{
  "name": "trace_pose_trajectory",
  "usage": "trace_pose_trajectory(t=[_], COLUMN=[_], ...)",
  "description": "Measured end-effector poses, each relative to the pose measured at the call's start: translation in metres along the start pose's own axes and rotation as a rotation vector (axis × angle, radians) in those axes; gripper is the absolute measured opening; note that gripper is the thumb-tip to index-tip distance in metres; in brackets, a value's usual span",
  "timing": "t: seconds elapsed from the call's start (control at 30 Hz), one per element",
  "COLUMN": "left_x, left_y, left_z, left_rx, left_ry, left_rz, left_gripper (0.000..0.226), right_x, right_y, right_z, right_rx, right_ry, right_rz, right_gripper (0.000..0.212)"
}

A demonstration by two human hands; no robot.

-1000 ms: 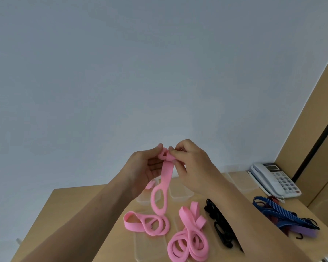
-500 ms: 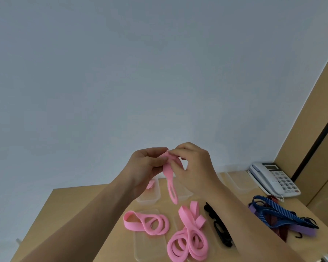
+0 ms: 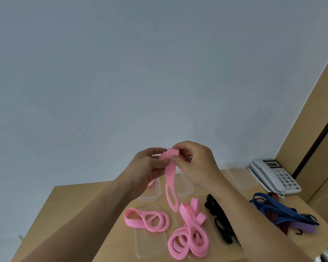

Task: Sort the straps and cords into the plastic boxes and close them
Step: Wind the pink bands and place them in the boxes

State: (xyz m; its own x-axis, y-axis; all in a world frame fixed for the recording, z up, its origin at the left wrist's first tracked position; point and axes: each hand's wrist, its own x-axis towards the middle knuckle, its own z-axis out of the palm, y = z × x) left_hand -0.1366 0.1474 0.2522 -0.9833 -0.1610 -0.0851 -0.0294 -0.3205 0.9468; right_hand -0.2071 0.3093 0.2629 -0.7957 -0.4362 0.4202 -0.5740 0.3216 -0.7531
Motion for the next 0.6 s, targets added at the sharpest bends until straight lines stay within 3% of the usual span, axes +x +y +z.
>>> trace_pose_trajectory(t=[0.2, 0.37, 0.6], left_x=[-0.001, -0.001, 0.003], left_y=[0.0, 0.004, 0.009], left_z=[-0.008, -0.013, -0.016], left_rx=[0.152, 0.068, -0.07], left_ry=[-0.018, -0.063, -0.157], left_rz=[-0.055, -0.031, -0.101], left_gripper=[0.027, 0.024, 0.022], right_x=[-0.003, -0.003, -0.002], right_y=[0.002, 0.001, 0.001], right_z=[0.006, 0.011, 0.018], right_rx=[0.086, 0.112, 0.011], right_ry=[0.064, 0.076, 0.113], right_rz=[0.031, 0.017, -0.189], right_gripper=[0.026, 0.029, 0.027])
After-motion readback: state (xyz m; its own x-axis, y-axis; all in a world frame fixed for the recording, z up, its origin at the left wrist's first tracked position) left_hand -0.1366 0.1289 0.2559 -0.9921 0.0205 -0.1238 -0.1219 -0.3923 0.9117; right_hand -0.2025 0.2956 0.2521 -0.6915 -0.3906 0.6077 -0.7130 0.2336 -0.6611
